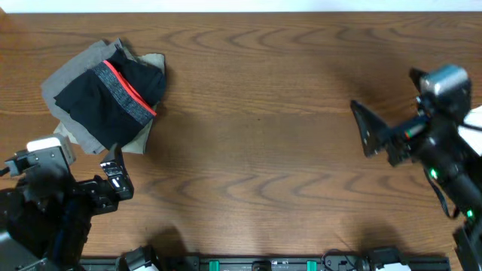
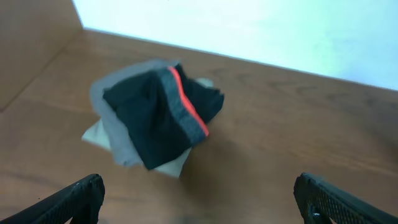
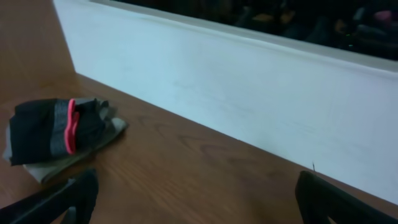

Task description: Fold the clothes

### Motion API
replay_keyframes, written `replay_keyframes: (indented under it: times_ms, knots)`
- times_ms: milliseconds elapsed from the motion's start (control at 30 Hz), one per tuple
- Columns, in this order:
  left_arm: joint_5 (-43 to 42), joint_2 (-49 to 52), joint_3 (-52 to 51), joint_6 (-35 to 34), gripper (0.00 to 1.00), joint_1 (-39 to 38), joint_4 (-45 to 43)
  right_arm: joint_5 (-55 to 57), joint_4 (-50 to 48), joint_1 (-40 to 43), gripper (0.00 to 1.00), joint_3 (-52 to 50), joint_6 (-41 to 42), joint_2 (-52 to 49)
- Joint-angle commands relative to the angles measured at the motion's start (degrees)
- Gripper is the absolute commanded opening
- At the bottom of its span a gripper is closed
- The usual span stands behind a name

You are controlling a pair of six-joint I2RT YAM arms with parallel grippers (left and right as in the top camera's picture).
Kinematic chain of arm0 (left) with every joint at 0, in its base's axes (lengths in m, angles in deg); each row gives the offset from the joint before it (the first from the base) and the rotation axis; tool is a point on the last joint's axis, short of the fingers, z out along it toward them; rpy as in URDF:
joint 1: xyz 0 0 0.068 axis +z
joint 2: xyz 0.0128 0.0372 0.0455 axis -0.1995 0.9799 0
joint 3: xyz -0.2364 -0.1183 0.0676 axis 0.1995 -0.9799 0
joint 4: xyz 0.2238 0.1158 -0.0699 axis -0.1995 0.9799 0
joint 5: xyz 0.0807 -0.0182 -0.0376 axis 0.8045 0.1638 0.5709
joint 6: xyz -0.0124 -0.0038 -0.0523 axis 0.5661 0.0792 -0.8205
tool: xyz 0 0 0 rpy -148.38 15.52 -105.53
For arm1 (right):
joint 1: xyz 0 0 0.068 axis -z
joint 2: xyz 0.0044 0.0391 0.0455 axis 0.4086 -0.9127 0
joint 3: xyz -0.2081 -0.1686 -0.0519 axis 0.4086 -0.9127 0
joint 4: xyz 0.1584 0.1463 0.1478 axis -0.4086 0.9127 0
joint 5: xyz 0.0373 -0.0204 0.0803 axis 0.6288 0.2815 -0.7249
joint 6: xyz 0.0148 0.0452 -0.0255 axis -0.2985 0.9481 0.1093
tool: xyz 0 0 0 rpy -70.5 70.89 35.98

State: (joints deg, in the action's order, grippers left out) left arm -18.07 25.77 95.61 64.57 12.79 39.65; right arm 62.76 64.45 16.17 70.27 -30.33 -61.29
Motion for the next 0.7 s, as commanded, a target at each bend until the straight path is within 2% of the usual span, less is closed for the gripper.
replay_keyframes:
  times_ms: [0,267,667]
  knots:
    - [3.06,0.92,0.15,-0.07,0.98,-0.17,1.9,3.32,1.92,0.39,0.99,-0.26,-0.44,1.88]
    - [3.06,0.94,0.15,-0.07,0.98,-0.17,2.27,3.3,3.56,0.39,0.99,-0.26,-0.39,2.78]
    - [3.06,0.94,0.15,-0.07,0.98,-0.17,2.27,3.3,19.47,0.39,0.99,-0.26,-0.42,2.78]
